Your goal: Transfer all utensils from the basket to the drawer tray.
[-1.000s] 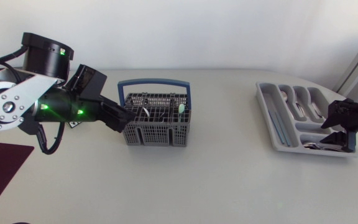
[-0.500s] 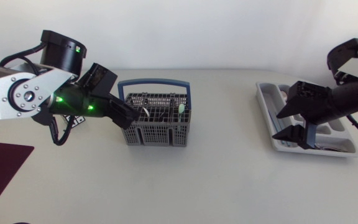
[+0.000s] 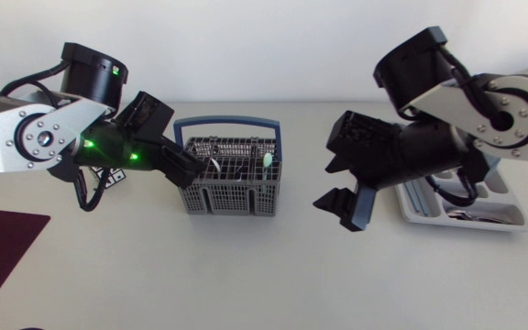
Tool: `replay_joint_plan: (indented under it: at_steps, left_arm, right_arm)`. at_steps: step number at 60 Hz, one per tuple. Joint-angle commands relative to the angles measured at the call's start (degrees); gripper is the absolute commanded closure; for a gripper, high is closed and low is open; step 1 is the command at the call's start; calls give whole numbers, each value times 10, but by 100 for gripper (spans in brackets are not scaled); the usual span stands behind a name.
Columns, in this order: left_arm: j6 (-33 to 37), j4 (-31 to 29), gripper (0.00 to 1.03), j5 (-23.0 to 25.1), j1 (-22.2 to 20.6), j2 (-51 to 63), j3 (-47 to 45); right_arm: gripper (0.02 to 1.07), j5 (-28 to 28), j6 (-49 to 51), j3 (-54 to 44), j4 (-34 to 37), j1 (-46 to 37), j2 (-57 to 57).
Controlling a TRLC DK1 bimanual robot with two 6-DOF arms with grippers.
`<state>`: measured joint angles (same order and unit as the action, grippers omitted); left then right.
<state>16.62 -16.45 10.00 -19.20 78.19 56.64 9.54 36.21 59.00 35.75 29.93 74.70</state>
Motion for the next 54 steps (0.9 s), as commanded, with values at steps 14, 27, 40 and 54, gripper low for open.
replay_joint_plan:
  at_steps: [14, 27, 40, 54]
  left_arm:
    - [-25, -10, 17, 52, 58, 6, 3]
    - [-19, -11, 17, 136, 124, -1, -19]
    - [5, -10, 17, 193, 174, -14, -47]
    - [32, -5, 17, 222, 208, -14, -75]
  right_arm:
    - [17, -89, -174, 88, -37, 140, 109]
    - [17, -149, -224, 205, -29, 188, 208]
    - [18, -190, -261, 307, -9, 223, 309]
    - [35, -248, -286, 396, 19, 232, 395]
